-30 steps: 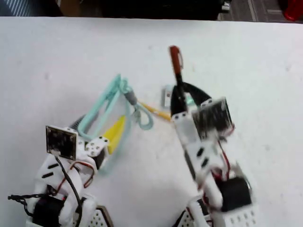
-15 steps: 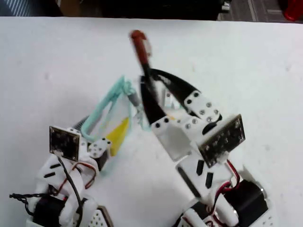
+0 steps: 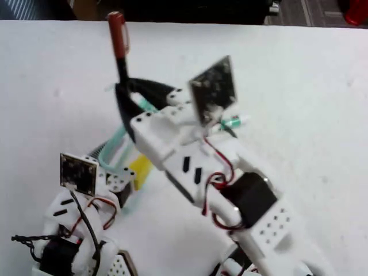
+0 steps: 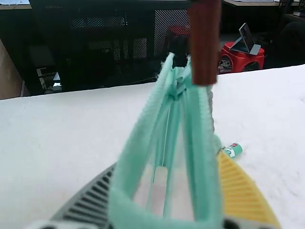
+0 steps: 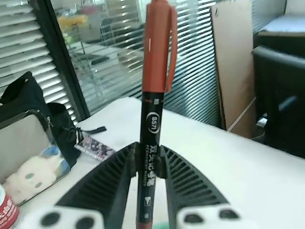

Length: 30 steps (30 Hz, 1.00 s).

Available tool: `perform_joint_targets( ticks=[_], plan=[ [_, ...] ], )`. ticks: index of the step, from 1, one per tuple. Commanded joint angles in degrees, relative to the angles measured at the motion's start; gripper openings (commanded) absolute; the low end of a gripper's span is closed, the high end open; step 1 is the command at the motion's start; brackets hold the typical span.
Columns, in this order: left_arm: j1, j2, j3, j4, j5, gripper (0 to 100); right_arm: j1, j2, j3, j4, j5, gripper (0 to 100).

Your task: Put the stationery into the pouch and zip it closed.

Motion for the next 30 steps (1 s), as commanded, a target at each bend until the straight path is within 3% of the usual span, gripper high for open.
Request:
perform_joint_targets(
  ticks=[1,11,18,24,30],
  plan=[
    [1.3,0.4,-0.4,-0.3,0.4,26,-3.2,1.0,-2.2,-1.5,-0.6,1.6],
    [1.3,0.4,-0.4,-0.3,0.4,26,-2.0,-2.5,6.7,-1.1,-0.4,1.7],
    [1.3,0.4,-0.4,-0.4,0.4,26,-2.7,-4.4,7.2,4.2,6.9,2.2],
    [1.3,0.4,-0.4,-0.3,0.4,26,-2.9,-4.4,7.1,5.2,6.9,17.0],
    [1.3,0.4,-0.4,-0.3,0.4,26,-2.9,-4.4,7.1,5.2,7.2,18.0]
  ],
)
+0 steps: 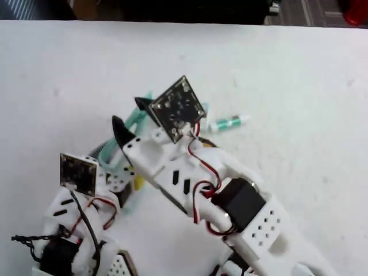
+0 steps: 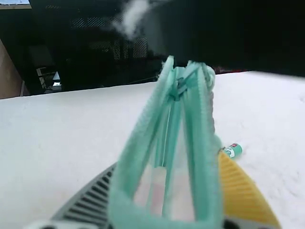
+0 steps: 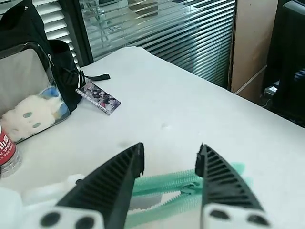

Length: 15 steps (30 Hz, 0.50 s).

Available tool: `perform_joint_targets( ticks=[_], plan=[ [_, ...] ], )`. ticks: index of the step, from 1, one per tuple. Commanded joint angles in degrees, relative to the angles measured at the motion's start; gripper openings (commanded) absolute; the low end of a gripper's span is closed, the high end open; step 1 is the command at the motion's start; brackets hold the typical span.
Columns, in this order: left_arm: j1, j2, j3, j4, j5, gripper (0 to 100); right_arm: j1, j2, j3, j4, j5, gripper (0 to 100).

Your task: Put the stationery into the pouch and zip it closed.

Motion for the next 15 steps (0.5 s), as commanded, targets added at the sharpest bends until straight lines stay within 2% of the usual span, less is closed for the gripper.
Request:
perform_joint_targets(
  ticks=[1,8,13,15],
  plan=[
    [1.3,0.4,-0.4,-0.3,0.4,26,0.1,-1.6,-0.7,0.3,0.9,18.0],
    [1.3,0.4,-0.4,-0.2,0.4,26,0.8,-1.6,-0.7,0.3,1.0,18.0],
    [1.2,0.4,-0.4,-0.1,0.4,26,6.1,-1.5,-2.7,1.6,-0.2,18.0],
    [1.2,0.4,-0.4,-0.1,0.4,26,9.5,-1.5,-4.3,3.2,-3.1,18.0]
  ],
)
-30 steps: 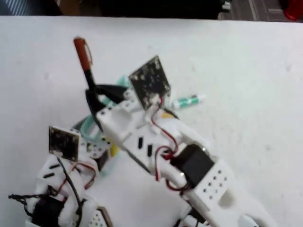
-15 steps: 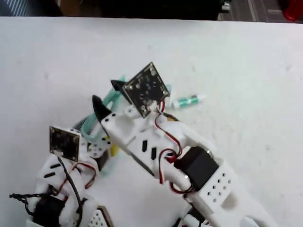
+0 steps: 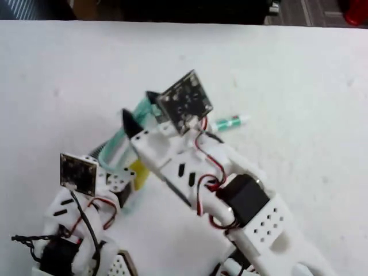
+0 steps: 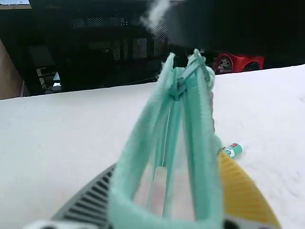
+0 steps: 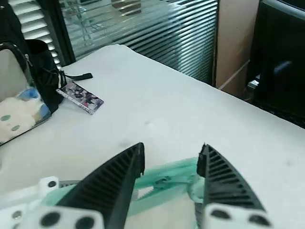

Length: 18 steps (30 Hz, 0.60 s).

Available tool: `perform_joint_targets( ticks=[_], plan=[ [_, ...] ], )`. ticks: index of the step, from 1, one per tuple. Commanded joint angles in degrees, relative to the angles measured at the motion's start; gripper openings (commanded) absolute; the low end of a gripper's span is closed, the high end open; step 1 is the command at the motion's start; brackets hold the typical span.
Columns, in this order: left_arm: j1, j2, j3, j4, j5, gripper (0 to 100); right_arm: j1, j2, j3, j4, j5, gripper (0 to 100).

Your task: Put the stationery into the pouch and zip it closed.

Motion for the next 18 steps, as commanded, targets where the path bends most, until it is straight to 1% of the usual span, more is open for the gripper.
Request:
perform_joint_targets(
  ticks=[1,4,8,11,14,15,18],
  plan=[
    [1.2,0.4,-0.4,-0.1,0.4,26,6.4,-1.1,-4.8,2.7,-4.0,18.0],
    [1.1,0.4,-0.4,-0.1,0.4,26,12.5,-0.9,-6.4,3.7,-4.9,18.0],
    [-2.3,0.4,-0.4,-0.4,0.7,26,20.4,0.7,-6.3,4.0,-4.9,18.0],
    [-3.8,0.4,-0.4,-0.4,1.2,26,25.4,5.7,-6.3,4.9,-4.8,18.0],
    [-3.9,0.4,-0.4,-0.4,3.5,26,28.0,13.2,-6.3,6.6,-4.7,18.0],
    [-3.9,0.4,-0.4,-0.4,3.7,26,28.2,16.0,-6.3,7.0,-3.3,18.0],
    [-4.5,0.4,-0.4,-0.4,4.0,26,26.6,24.7,-6.6,7.0,5.4,18.0]
  ],
)
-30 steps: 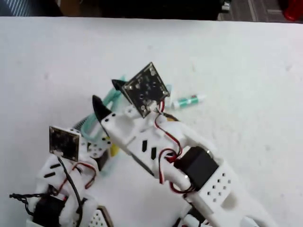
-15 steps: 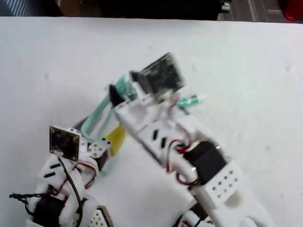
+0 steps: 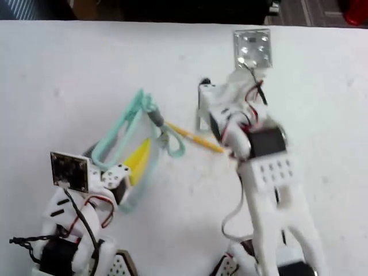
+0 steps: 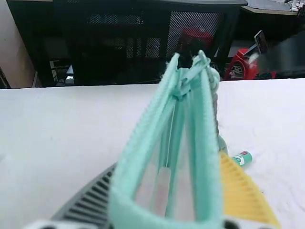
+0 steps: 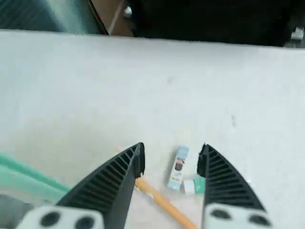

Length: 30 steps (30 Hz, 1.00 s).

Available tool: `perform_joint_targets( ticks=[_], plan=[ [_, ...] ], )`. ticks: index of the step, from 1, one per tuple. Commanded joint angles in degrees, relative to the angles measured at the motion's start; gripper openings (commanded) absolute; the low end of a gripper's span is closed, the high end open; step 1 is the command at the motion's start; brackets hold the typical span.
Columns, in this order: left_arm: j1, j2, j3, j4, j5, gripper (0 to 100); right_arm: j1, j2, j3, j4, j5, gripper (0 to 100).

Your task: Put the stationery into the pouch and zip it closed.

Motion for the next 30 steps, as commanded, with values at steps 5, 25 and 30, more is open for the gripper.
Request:
perform_joint_targets(
  ticks=[5,25,30],
  plan=[
    [-4.3,0.4,-0.4,-1.3,1.9,25,-4.8,18.7,-3.8,-3.1,14.8,18.0],
    [-6.6,0.4,-0.4,-1.3,4.7,23,-7.3,48.7,-17.1,-3.6,25.0,18.0],
    [-6.5,0.4,-0.4,-1.3,4.7,23,-7.2,50.5,-17.2,-4.0,25.6,18.0]
  ],
)
